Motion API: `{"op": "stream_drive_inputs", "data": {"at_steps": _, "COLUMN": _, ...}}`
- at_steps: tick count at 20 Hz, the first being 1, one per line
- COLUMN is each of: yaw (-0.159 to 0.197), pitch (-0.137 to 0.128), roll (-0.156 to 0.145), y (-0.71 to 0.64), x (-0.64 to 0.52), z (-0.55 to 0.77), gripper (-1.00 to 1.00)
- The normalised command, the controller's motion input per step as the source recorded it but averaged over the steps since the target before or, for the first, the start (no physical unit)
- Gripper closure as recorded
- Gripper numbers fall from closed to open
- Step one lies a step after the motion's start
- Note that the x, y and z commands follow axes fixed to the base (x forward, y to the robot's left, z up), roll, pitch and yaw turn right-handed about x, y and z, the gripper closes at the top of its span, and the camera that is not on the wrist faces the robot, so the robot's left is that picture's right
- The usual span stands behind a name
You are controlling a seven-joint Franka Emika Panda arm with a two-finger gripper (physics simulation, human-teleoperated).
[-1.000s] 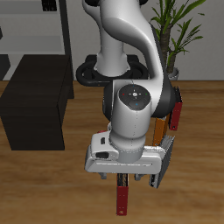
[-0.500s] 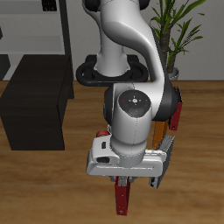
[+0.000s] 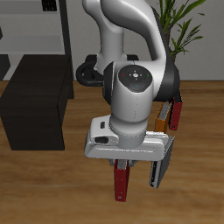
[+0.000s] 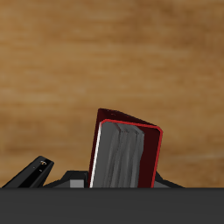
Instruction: Place the right red book upright on top of the shelf
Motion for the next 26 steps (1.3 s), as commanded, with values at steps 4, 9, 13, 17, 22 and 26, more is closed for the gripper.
{"op": "stream_drive_inputs", "data": {"at_steps": 4, "yaw": -0.009, "pitch": -0.044, "roll": -0.005, "y": -0.08, "x": -0.31, "z": 0.60, "gripper": 1.00}}
{"op": "stream_drive_inputs", "data": {"at_steps": 9, "yaw": -0.051, "pitch": -0.045, "roll": 0.014, "y": -0.20, "x": -0.50, "z": 0.80, "gripper": 1.00}}
{"op": "stream_drive_inputs", "data": {"at_steps": 13, "yaw": 0.022, "pitch": -0.060, "roll": 0.021, "y": -0.02, "x": -0.39, "z": 0.46, "gripper": 1.00}}
{"op": "stream_drive_inputs", "data": {"at_steps": 17, "yaw": 0.023, "pitch": -0.048, "roll": 0.011, "y": -0.06, "x": -0.50, "z": 0.45, "gripper": 1.00}}
{"op": "stream_drive_inputs", "data": {"at_steps": 22, "yaw": 0.002, "pitch": -0.032, "roll": -0.011, "y": -0.12, "x": -0.49, "z": 0.45, "gripper": 1.00}}
{"op": "stream_drive_inputs", "data": {"at_steps": 26, "yaw": 0.010, "pitch": -0.058, "roll": 0.018, "y": -0.05, "x": -0.57, "z": 0.44, "gripper": 1.00}}
